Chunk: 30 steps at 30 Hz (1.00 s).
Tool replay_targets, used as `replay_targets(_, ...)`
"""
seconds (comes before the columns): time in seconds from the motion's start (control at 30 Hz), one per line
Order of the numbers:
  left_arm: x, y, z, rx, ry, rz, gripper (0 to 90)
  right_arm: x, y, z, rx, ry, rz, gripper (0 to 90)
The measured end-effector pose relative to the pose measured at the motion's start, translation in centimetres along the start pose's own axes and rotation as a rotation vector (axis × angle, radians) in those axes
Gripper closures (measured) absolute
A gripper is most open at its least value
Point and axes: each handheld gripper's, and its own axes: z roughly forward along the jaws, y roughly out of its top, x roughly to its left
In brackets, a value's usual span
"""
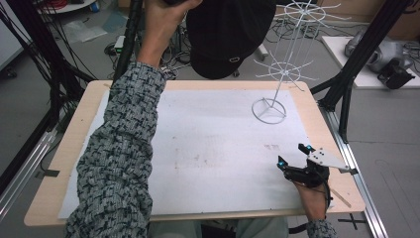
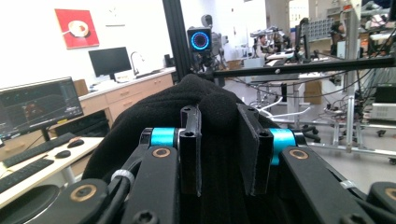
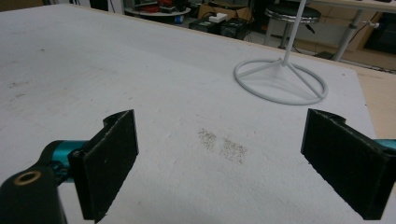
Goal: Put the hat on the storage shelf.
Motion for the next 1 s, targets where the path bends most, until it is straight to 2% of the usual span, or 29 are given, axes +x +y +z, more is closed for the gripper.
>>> replay_targets(0.4,-0.1,-0.3,2.1,-0.013,-0.048,-0.006,72.1,-0.2,-0.1,-0.5,-0.006,-0.005,0.007,10.0)
replay_targets(0.73,0.0,-1.9,3.7,0.020,-0.060,-0.028,72.1,-0.4,-0.2,-0.8,-0.007,-0.006,0.012,10.0)
replay_targets(0.8,0.1,-2.6,4.0,0.027,-0.070,-0.044,72.1,-0.4,-0.2,-0.7,-0.006,-0.004,0.018,10.1)
replay_targets(1.0,0.1,-3.1,4.5,0.057,-0.079,-0.046,72.0,-0.4,-0.2,-0.7,-0.005,-0.002,0.020,10.1)
